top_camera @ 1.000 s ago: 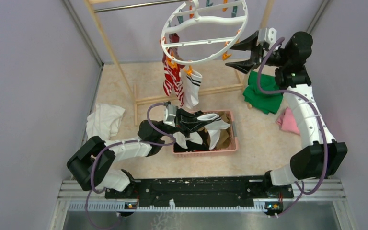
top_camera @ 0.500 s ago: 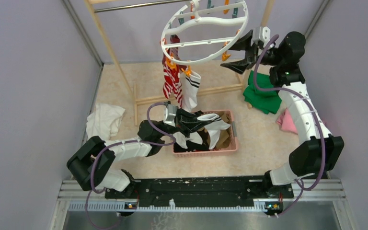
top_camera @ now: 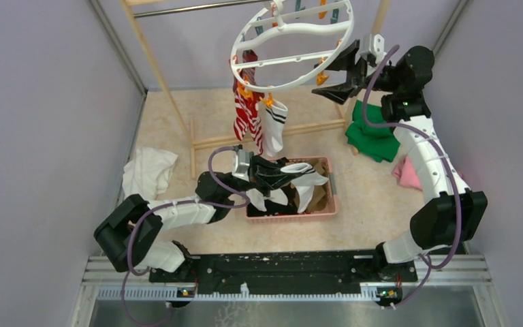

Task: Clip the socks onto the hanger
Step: Open the clamp at the hanger.

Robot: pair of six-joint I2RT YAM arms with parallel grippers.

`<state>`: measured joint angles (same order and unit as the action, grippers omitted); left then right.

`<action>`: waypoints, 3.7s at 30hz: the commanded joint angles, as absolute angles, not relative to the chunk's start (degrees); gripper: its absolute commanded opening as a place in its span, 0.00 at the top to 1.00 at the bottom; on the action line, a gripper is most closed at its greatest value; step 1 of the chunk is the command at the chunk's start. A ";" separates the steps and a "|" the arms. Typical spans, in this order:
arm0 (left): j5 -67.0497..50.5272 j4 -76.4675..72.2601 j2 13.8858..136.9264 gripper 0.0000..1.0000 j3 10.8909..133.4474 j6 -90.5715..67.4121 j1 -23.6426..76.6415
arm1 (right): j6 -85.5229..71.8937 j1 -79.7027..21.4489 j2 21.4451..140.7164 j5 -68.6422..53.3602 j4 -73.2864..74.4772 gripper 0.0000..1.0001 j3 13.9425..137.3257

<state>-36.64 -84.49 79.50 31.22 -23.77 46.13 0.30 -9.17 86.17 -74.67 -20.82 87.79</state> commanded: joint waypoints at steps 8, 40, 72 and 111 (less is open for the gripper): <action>-37.31 -91.79 77.43 1.00 31.99 -22.90 46.93 | -7.14 -9.65 85.48 -74.92 -26.99 0.39 89.65; -37.18 -90.79 76.46 1.00 32.03 -22.15 47.54 | -18.38 -9.65 85.26 -75.88 -33.98 0.41 89.74; -36.66 -90.35 75.76 1.00 31.56 -21.62 47.81 | -19.81 -10.59 85.27 -70.93 -32.68 0.45 89.82; -23.31 -69.51 77.86 1.00 44.07 -12.01 47.69 | -21.62 -10.97 84.73 -70.70 -31.72 0.93 89.39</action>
